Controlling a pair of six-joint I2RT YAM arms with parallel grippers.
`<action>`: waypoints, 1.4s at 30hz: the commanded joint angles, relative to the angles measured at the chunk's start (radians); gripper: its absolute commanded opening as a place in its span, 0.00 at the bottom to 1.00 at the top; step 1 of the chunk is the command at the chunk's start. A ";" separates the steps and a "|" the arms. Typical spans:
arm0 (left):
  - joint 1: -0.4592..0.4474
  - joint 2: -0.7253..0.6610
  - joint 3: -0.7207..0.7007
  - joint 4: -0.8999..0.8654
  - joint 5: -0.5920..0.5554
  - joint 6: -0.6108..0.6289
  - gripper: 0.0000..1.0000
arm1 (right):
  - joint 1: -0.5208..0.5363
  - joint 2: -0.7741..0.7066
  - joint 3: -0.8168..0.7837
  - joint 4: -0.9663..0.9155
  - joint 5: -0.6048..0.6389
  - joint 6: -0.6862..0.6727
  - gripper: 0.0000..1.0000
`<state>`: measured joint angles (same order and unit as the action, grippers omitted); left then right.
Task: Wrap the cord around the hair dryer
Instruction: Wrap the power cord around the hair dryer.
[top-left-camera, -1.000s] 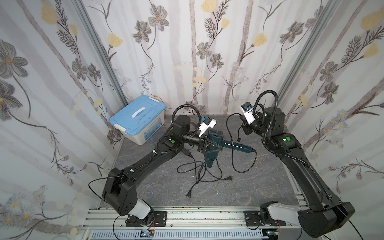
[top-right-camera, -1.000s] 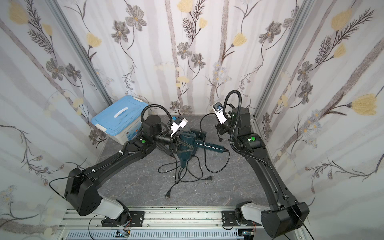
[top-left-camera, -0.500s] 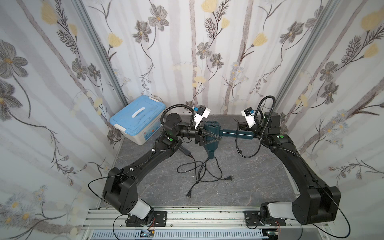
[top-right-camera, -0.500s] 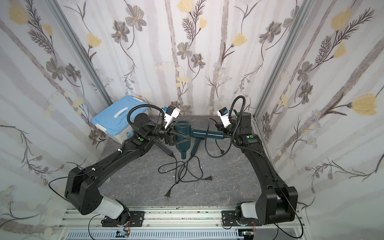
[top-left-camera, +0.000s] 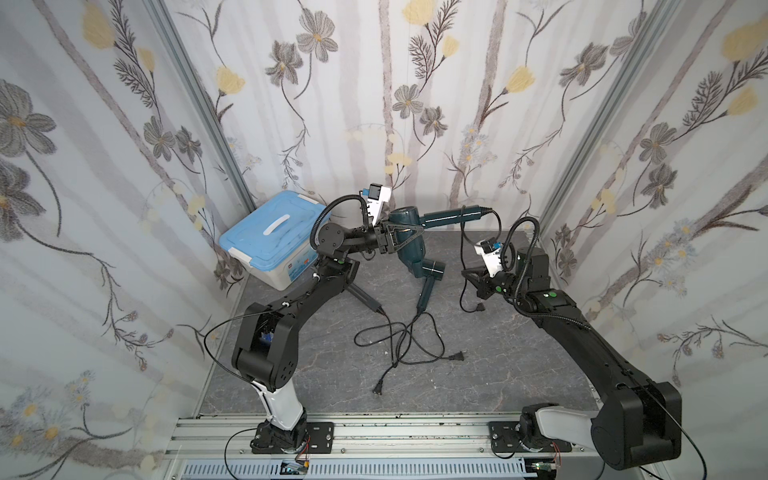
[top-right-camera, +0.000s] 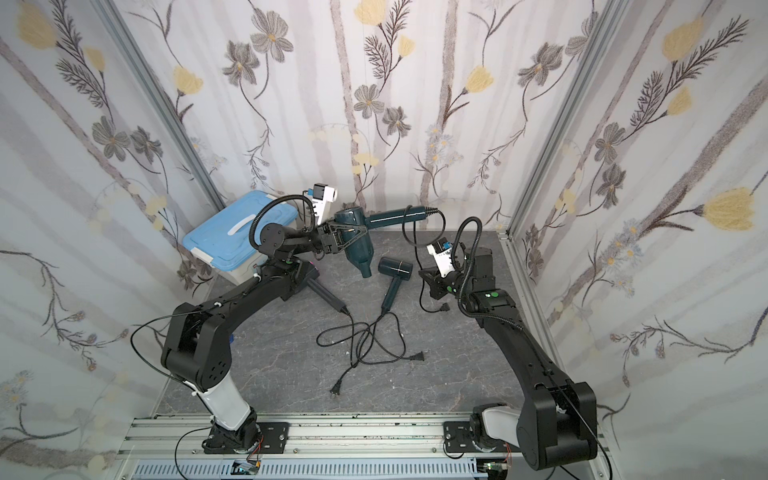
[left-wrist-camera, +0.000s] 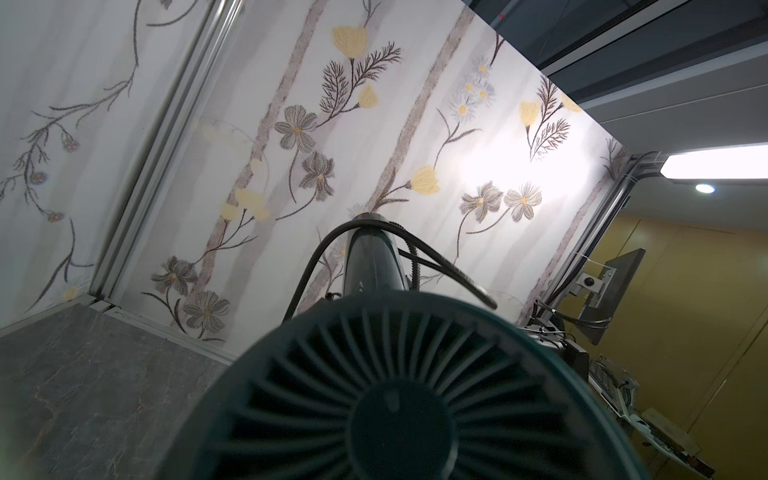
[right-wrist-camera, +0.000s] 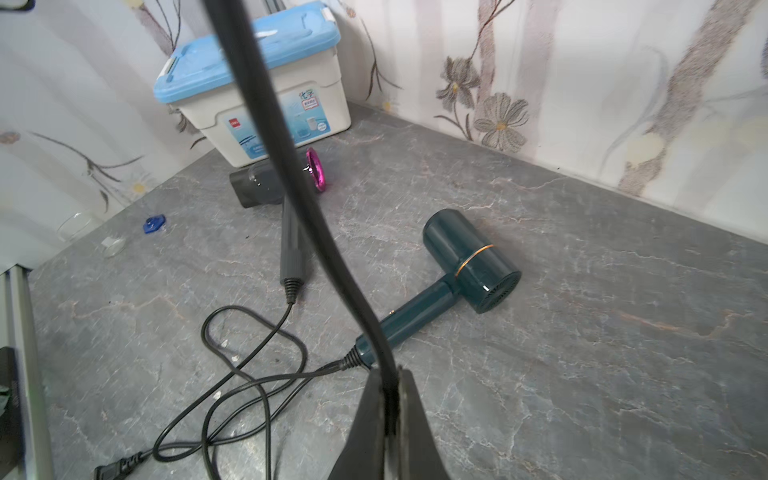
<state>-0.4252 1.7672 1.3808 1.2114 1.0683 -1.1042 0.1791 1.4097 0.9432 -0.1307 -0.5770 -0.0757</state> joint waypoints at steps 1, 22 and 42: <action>0.012 0.036 0.062 0.164 -0.068 -0.120 0.00 | 0.045 -0.009 -0.037 0.012 0.043 0.002 0.00; 0.062 0.043 0.191 -0.771 -0.219 0.551 0.00 | 0.391 -0.264 0.004 -0.392 0.433 0.014 0.00; -0.111 0.009 0.208 -1.580 -0.236 1.156 0.00 | 0.512 -0.180 0.604 -0.634 0.900 -0.249 0.00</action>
<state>-0.5171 1.8057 1.5978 -0.2775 0.7643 -0.0811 0.6949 1.2072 1.5135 -0.7837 0.2245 -0.2390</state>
